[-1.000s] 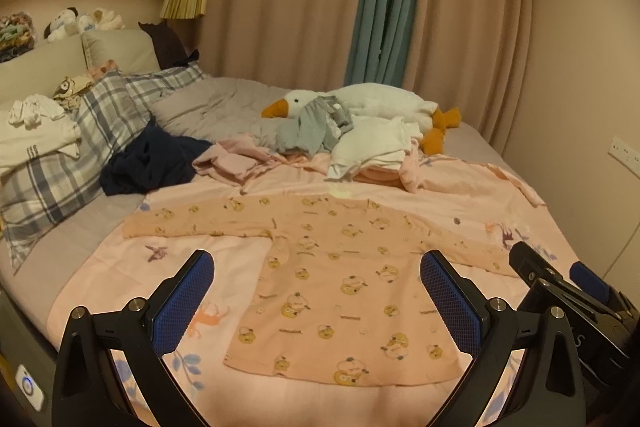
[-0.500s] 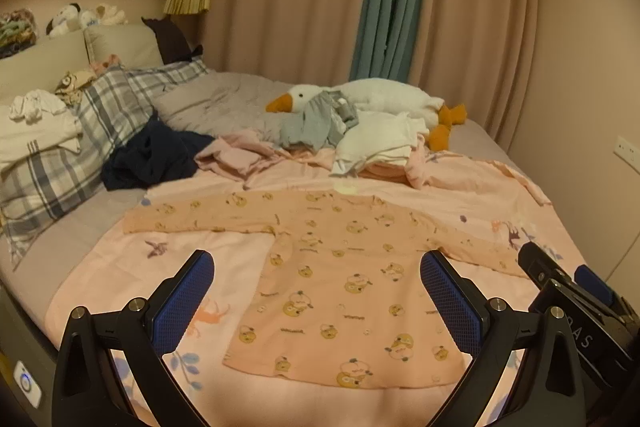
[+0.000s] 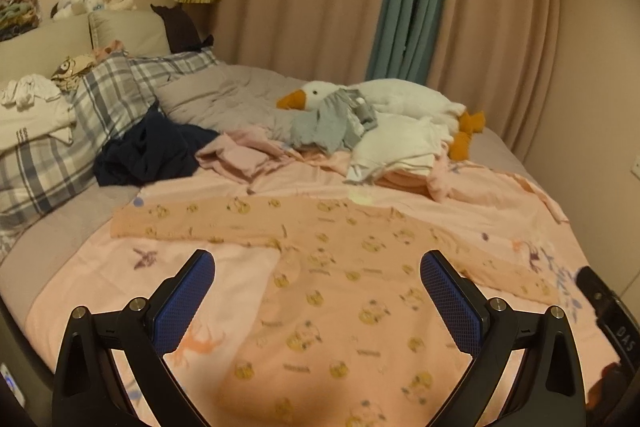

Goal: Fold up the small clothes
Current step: 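Lower both open tools onto one side of the shirt and its sleeve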

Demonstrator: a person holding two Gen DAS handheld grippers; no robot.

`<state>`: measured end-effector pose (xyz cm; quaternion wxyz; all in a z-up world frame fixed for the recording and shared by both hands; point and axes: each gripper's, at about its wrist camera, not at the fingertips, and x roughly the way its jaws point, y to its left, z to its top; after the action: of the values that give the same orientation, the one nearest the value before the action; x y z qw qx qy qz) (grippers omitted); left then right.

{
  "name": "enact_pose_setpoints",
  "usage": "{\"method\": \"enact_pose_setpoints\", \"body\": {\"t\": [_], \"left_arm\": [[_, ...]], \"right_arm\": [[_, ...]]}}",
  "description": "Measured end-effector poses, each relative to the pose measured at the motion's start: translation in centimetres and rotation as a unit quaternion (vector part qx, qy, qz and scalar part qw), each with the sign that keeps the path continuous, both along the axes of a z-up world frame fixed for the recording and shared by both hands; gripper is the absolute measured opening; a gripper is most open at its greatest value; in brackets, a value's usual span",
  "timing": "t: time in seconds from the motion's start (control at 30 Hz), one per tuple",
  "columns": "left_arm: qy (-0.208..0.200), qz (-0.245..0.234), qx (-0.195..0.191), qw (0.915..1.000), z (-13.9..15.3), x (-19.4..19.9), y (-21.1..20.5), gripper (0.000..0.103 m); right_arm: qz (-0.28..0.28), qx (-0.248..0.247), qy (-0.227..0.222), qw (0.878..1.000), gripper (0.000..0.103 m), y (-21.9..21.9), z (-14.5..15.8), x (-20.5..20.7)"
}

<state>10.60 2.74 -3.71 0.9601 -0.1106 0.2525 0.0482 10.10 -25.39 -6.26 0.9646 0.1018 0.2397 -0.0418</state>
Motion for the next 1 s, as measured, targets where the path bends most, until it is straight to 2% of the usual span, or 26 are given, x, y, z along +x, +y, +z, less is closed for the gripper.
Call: {"method": "enact_pose_setpoints", "body": {"t": [0.07,0.17,0.33,0.43,0.57,0.63,0.73,0.77,0.83,0.93,0.97,1.0], "left_arm": [[-0.018,0.004,-0.014,0.9997,-0.3,0.8,0.5,0.102],[-0.018,-0.003,-0.045,0.9988,-1.0,2.9,1.9,0.102],[0.011,0.001,-0.084,0.9964,-3.5,8.0,4.2,0.102],[0.038,-0.010,-0.129,0.9908,-6.3,11.8,6.6,0.102],[0.071,-0.031,-0.156,0.9847,-9.5,15.2,8.5,0.101],[0.100,-0.050,-0.188,0.9758,-11.3,16.7,9.3,0.101],[0.158,-0.078,-0.262,0.9487,-14.8,18.7,10.1,0.094],[0.170,-0.081,-0.275,0.9428,-15.7,19.1,10.1,0.093],[0.196,-0.083,-0.289,0.9333,-17.5,20.0,10.1,0.085],[0.248,-0.103,-0.307,0.9132,-20.0,21.0,9.2,0.077],[0.249,-0.106,-0.308,0.9123,-20.2,21.0,9.2,0.077],[0.244,-0.108,-0.303,0.9149,-20.0,21.0,8.9,0.073]], "right_arm": [[-0.001,-0.002,0.007,1.000,0.097,-0.7,-0.5,1.2],[-0.010,0.006,0.028,1.000,0.097,-2.4,-1.6,3.7],[-0.036,0.024,0.042,0.998,0.096,-7.0,-3.4,7.5],[-0.031,0.041,0.046,0.998,0.096,-10.9,-4.8,10.0],[-0.055,0.066,0.076,0.993,0.096,-17.1,-7.3,13.0],[-0.076,0.093,0.104,0.987,0.096,-21.0,-9.1,14.4],[-0.103,0.107,0.133,0.980,0.095,-25.1,-11.3,15.4],[-0.118,0.107,0.143,0.977,0.095,-26.2,-12.1,15.6],[-0.135,0.126,0.156,0.970,0.094,-28.2,-13.4,15.8],[-0.141,0.161,0.173,0.961,0.093,-30.3,-15.1,15.8],[-0.141,0.169,0.181,0.959,0.093,-30.8,-15.7,15.9],[-0.140,0.172,0.185,0.958,0.092,-31.0,-16.0,15.9]]}}
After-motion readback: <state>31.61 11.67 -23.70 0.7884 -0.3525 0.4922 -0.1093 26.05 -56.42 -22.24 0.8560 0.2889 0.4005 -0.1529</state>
